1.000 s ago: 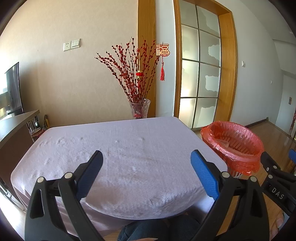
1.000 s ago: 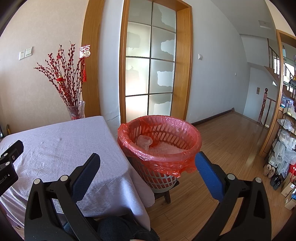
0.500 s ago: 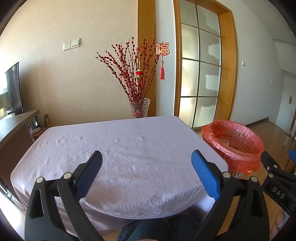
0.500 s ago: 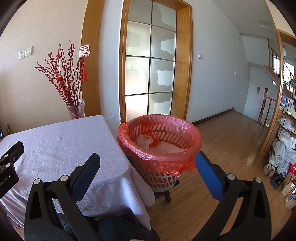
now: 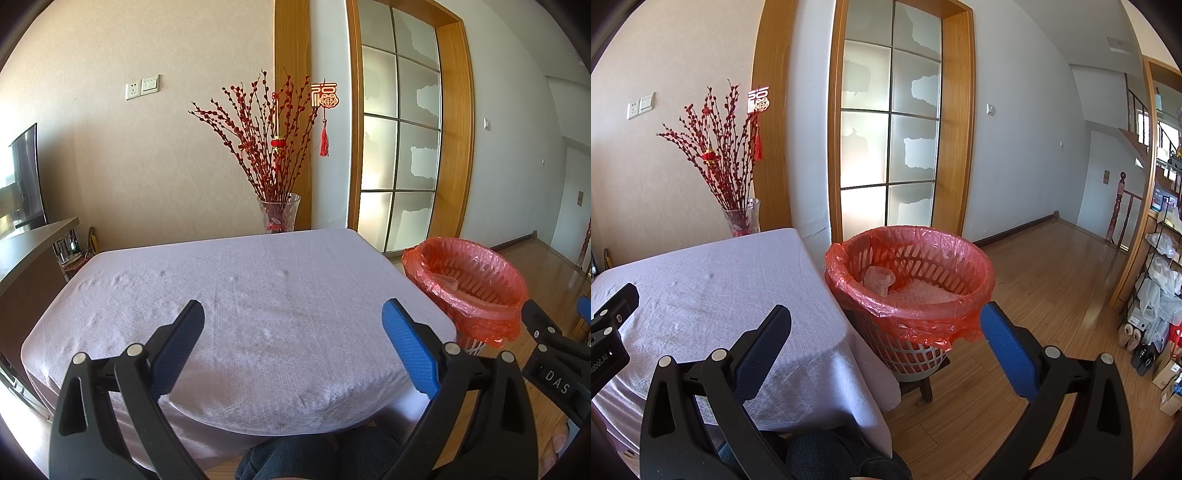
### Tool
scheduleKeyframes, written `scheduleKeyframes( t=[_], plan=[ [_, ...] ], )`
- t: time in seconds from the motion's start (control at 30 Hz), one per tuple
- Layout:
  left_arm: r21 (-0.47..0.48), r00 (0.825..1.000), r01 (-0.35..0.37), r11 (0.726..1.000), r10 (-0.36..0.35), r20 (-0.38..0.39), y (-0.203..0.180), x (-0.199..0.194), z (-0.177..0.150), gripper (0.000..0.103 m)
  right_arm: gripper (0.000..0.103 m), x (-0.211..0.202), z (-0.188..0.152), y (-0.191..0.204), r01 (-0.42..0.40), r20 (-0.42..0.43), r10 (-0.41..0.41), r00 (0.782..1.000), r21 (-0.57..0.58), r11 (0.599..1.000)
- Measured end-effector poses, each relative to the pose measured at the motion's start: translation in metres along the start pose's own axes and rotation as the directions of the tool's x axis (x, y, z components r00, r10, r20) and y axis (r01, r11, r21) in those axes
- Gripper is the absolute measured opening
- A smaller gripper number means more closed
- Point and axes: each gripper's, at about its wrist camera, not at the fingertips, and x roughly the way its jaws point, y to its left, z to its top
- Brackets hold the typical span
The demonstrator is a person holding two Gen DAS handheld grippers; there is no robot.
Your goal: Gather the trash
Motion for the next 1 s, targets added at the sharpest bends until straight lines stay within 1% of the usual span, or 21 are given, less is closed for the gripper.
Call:
scheduleKeyframes(
  t=[0.7, 1.0],
  plan=[
    [0.004, 1.000, 0.002, 1.000, -0.002, -0.006, 0.0014, 0.0033, -0.0027, 0.095, 0.101, -0.0002, 0.0007, 0.0001, 0.000, 0.001, 0.000, 1.000, 0.001, 1.000],
    [0.001, 1.000, 0.006, 1.000, -0.006, -0.021, 0.0028, 0.0072, -0.0035, 0.095, 0.101, 0.0007, 0.0027, -0.0013, 0.000, 0.000, 0.000, 1.000, 0.000, 1.000]
  ],
)
